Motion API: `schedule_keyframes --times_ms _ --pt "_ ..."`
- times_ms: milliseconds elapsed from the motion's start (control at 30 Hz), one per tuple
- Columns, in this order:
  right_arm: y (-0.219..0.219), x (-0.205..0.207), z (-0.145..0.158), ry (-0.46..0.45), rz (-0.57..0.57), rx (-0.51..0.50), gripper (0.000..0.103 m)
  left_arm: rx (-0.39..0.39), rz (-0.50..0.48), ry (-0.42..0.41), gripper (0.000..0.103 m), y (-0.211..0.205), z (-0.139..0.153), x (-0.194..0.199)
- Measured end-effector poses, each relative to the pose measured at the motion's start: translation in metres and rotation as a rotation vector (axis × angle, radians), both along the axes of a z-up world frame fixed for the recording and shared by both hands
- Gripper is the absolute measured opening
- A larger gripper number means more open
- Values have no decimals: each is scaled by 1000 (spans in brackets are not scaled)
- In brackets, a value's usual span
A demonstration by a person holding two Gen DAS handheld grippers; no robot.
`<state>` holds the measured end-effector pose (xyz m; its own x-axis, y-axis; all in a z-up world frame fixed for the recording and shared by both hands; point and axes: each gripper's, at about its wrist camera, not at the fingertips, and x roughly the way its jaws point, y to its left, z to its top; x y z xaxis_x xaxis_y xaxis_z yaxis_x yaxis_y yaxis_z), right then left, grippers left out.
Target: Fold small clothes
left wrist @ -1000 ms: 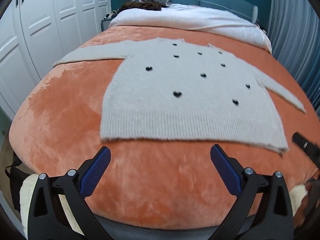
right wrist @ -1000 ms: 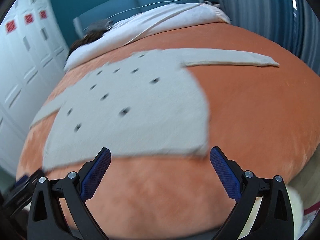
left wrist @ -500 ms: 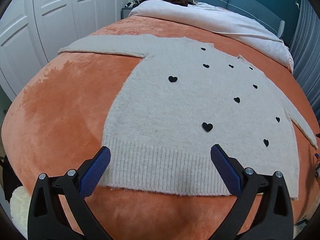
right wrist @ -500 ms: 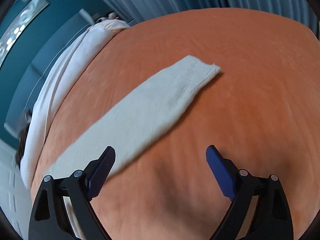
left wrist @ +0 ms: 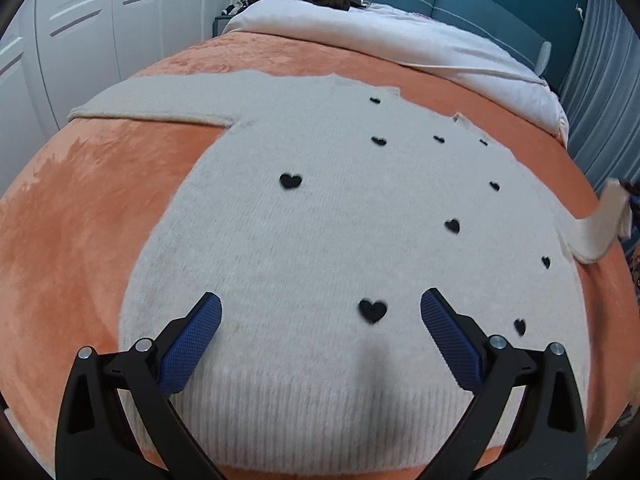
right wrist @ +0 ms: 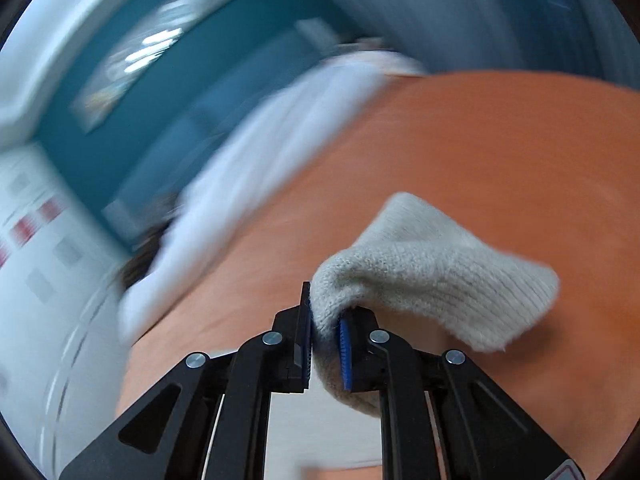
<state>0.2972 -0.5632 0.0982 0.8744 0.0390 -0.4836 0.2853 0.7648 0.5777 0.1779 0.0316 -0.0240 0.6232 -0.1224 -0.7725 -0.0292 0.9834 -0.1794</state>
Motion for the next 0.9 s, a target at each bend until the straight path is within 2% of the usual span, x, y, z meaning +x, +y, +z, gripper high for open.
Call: schedule_keyframes --times_ms 67,100,133,200,267,333,400,500,600,733,800,867,900 --pt "78 28 21 -66 233 -23 17 -33 -3 -23 98 -2 9 16" --pt "112 39 21 -66 321 -21 20 -73 -10 -27 98 -3 13 28" --pt "146 49 15 -56 404 -20 29 -110 -17 -27 98 -3 16 38" --pt "198 60 -7 -17 496 -59 34 -185 -15 -25 98 -2 21 58" --pt "225 60 -39 55 530 -62 35 -255 -15 -17 98 -1 21 83" --pt "220 52 -71 124 494 -7 36 -300 -15 -7 98 -2 16 107" --pt "203 35 -87 158 435 41 37 -341 -10 18 98 -5 8 134" --pt "181 3 -102 189 350 52 44 -389 -5 40 98 -15 -5 174" --pt "152 -9 -110 193 265 98 47 -428 28 72 98 -27 -20 219" --pt "133 -15 -125 181 196 168 48 -460 134 142 97 -31 -46 272" --pt "134 -16 -132 175 188 183 48 -456 176 116 97 -32 -46 285" --pt "133 -9 -131 176 187 186 49 -435 168 102 79 -36 -43 294" --pt "133 -5 -132 179 186 195 50 -429 144 108 50 -39 -42 301"
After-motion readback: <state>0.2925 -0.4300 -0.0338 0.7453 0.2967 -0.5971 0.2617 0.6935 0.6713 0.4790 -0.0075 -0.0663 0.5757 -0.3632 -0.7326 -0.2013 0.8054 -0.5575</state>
